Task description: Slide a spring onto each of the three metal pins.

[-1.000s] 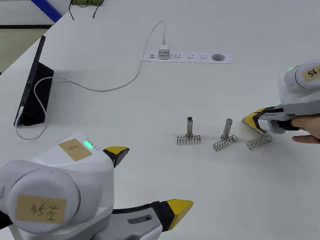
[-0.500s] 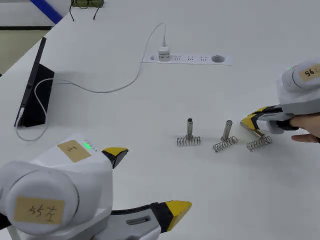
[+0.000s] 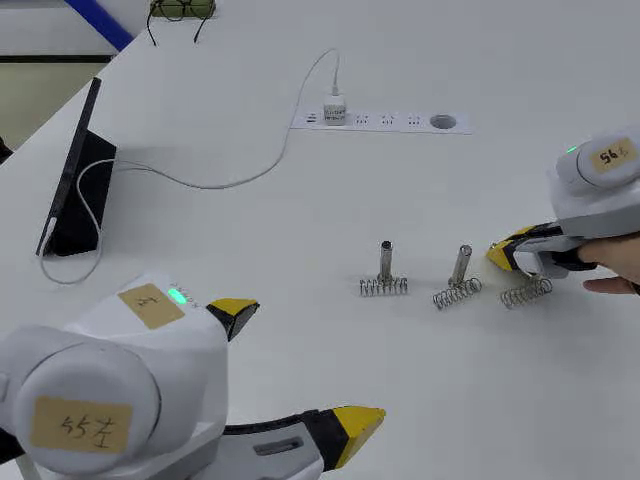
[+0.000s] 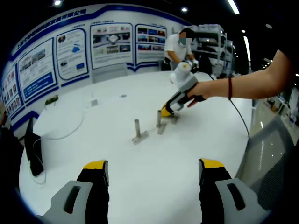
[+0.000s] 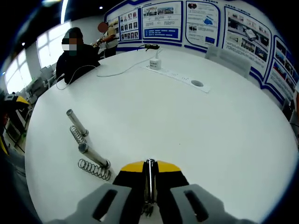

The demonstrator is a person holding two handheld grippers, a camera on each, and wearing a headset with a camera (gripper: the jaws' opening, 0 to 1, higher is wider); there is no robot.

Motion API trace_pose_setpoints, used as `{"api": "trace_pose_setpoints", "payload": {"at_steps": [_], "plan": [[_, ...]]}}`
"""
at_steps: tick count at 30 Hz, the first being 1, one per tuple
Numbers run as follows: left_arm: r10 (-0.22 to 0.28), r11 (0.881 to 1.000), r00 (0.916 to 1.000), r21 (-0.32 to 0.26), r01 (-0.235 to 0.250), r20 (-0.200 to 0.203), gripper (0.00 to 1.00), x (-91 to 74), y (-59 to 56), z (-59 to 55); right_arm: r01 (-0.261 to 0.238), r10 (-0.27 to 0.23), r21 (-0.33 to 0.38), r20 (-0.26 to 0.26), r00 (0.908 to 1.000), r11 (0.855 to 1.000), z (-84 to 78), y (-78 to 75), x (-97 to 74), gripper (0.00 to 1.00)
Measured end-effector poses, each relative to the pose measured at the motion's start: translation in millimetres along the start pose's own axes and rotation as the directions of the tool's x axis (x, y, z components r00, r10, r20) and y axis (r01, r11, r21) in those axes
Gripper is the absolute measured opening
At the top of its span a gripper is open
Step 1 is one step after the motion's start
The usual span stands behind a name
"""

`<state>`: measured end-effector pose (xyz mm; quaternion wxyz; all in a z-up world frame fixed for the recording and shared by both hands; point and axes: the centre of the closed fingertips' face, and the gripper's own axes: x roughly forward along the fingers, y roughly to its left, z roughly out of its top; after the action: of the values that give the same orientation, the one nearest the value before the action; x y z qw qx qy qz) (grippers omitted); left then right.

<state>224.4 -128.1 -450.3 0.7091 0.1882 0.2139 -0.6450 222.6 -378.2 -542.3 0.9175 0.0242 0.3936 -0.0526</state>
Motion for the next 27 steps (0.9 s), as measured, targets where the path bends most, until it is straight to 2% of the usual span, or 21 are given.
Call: {"api": "trace_pose_setpoints", "payload": {"at_steps": [5, 7, 11, 27], "plan": [[0.001, 1.0, 1.0, 0.003, -0.001, -0.005, 0.8, -0.1, 0.1, -0.7, -0.004, 0.005, 0.04, -0.009, 0.9999, 0.999, 0.3, -2.3, -0.4, 0.09], [-0.001, 1.0, 1.0, 0.005, 0.001, -0.007, 0.8, 0.0, -0.1, -0.9, 0.004, -0.002, 0.104, -0.017, 0.9999, 0.995, -0.5, -3.9, -1.5, 0.08], [-0.002, 1.0, 1.0, 0.01, 0.002, -0.004, 0.8, 0.2, -0.7, 1.0, -0.005, 0.001, 0.135, 0.028, 0.9996, 0.991, 9.4, -6.8, -7.7, 0.08], [-0.012, 1.0, 0.9996, 0.017, 0.011, 0.025, 0.8, -1.6, -6.3, 9.0, 0.021, -0.028, 0.128, 0.058, 0.9979, 0.992, 11.3, -5.0, -35.7, 0.08]]}}
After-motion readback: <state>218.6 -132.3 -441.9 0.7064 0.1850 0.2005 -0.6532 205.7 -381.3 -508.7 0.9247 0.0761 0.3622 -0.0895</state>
